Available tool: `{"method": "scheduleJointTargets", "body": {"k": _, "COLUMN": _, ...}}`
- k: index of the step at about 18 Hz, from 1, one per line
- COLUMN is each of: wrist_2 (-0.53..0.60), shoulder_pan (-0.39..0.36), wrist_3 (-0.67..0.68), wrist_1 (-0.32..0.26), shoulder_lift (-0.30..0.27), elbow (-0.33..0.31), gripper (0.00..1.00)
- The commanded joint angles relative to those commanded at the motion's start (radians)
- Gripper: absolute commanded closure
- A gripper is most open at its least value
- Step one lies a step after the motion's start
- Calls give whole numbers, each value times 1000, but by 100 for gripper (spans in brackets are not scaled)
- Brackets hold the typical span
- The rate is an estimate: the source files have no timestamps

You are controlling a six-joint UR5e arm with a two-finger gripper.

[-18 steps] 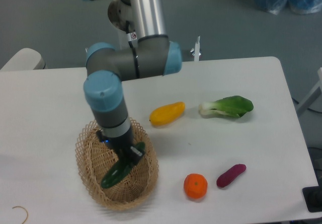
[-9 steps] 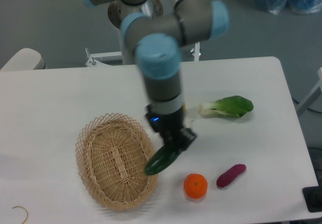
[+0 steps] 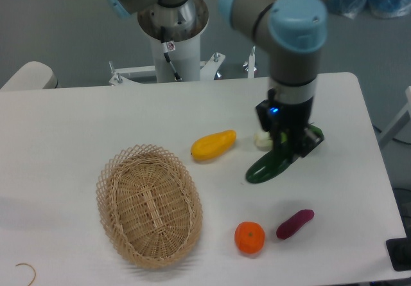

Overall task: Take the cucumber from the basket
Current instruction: 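Carry the cucumber beside the bok choy and lower it to the table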

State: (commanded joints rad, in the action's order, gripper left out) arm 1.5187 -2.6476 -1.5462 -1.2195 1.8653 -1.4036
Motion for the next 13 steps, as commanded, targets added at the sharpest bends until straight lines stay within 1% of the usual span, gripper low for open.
{"method": "scheduleJointTargets", "body": {"k": 4, "wrist_2": -2, "shoulder_pan": -2, "wrist_3": 0, "wrist_1": 2, "shoulder_lift": -12, "elbow": 2, "gripper": 65}}
{"method": "scheduleJointTargets", "body": {"k": 13, "wrist_2": -3, "shoulder_pan": 0, "wrist_3": 1, "wrist_1": 6, "shoulder_lift": -12, "elbow": -2, "gripper": 65}}
